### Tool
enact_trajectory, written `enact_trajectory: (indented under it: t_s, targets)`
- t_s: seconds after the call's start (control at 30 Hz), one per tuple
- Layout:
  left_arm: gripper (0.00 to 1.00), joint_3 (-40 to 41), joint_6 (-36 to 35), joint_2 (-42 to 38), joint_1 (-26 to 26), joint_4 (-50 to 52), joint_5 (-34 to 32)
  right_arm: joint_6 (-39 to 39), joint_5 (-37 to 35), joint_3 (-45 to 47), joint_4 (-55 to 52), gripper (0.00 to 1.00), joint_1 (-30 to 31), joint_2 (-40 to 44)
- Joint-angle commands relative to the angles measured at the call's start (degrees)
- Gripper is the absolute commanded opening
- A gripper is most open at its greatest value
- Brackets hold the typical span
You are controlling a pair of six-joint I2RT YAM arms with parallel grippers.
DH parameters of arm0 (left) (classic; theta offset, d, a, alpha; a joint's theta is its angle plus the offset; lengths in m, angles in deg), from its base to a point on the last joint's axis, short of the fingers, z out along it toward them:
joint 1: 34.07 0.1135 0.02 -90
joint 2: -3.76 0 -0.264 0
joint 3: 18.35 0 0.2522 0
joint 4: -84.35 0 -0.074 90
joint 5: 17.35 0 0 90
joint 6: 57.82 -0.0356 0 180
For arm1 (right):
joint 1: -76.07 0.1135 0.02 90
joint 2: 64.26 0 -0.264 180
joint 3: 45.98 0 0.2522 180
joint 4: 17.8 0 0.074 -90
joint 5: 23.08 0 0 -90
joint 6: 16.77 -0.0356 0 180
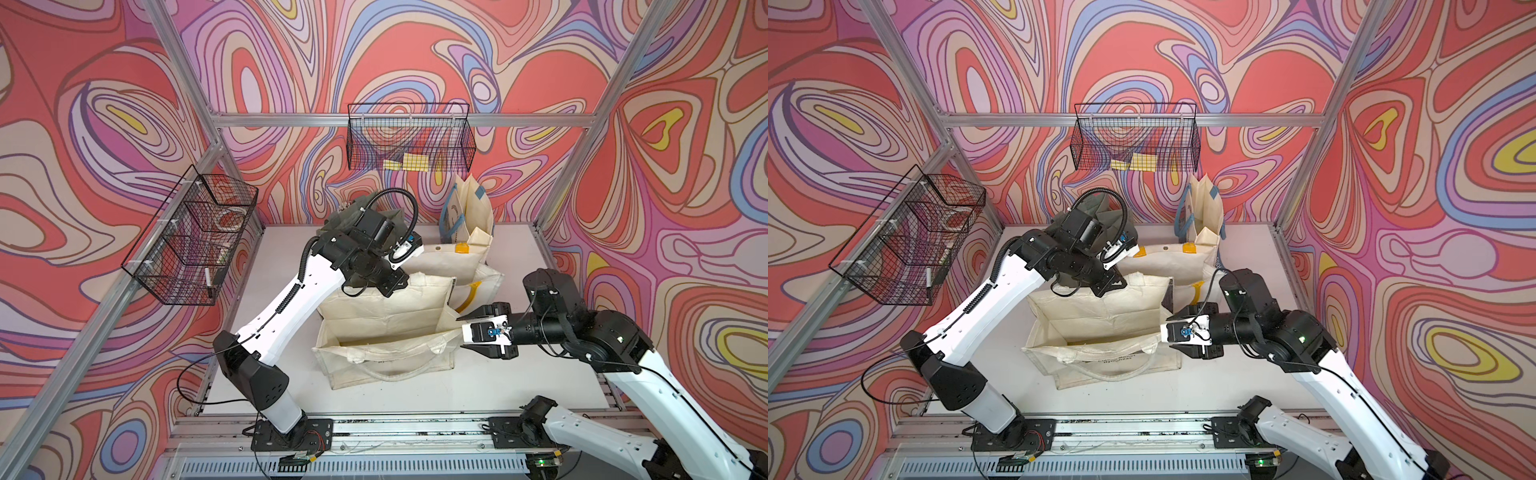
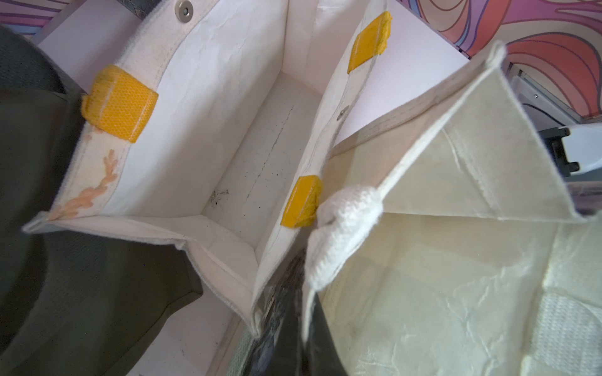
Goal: Put away the canvas bag
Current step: Press the canvas bag at the center of the board.
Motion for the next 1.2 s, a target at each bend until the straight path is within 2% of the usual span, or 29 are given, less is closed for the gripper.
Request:
enact_trajectory:
  t_s: [0.0, 0.2, 0.53, 0.83, 0.97, 1.17]
  targets:
    - [0.03, -0.6, 0.7, -0.6, 0.5, 0.1, 2.3, 1.5, -2.3, 1.8, 3.7, 0.56, 3.5, -0.1]
    - [0.11, 0.0, 0.3, -1.2, 0.5, 0.3, 4.1, 1.6, -9.1, 3.3, 7.5, 0.56, 11.4, -2.1]
    - [0.33, 3.2, -1.6, -4.3, 0.5, 1.0, 6.3, -1.2, -13.6, 5.8, 10.6, 0.52, 12.4, -4.0]
    - [0.47, 9.1, -2.8, -10.0, 0.5, -1.4, 13.7, -14.7, -18.1, 8.7, 20.7, 0.42, 12.6, -3.4]
    - [0.51, 11.7, -3.6, -11.8, 0.5, -1.1, 15.5, -18.9, -19.6, 10.6, 25.5, 0.42, 13.2, -3.1]
    - [0.56, 14.0, -4.1, -14.0, 0.5, -1.0, 17.3, -21.4, -26.6, 11.0, 27.4, 0.47, 16.6, -5.4]
